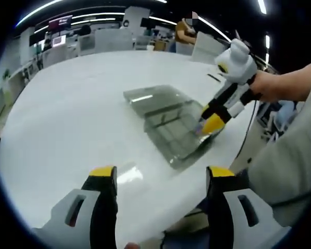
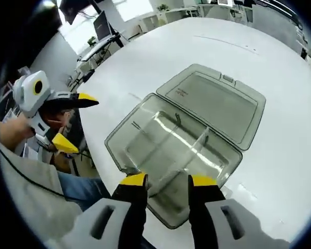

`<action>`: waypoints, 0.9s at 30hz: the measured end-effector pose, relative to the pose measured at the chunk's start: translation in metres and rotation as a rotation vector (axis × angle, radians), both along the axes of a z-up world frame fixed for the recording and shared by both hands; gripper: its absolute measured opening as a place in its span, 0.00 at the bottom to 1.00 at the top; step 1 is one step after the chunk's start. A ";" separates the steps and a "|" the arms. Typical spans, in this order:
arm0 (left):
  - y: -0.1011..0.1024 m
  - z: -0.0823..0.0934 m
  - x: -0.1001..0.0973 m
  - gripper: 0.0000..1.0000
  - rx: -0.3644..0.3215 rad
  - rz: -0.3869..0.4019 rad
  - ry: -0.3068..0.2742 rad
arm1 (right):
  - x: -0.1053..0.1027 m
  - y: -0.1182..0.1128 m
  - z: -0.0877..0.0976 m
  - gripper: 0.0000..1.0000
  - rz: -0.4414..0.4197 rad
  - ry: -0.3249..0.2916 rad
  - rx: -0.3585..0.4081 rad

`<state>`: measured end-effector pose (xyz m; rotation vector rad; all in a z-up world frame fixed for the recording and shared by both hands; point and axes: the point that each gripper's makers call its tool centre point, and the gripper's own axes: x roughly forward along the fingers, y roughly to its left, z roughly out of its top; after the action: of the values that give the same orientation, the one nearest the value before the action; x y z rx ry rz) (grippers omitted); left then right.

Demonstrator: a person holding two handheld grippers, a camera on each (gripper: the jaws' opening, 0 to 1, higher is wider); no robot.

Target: Insert the divider into the dual guide fixture by aligning both edges with the guide slots and pushing it downward to the bottom, including one-sided entry, uneven engagement, binding, and posture correction.

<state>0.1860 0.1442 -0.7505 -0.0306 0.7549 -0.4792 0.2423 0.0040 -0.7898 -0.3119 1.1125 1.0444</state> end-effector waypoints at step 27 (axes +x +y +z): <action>0.020 -0.025 0.011 0.59 0.059 -0.026 0.143 | -0.008 -0.012 0.023 0.42 0.052 -0.087 0.242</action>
<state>0.1966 0.1643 -0.7751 0.0004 0.9103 -0.4829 0.2343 -0.0075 -0.7666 -0.1914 0.8936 1.1875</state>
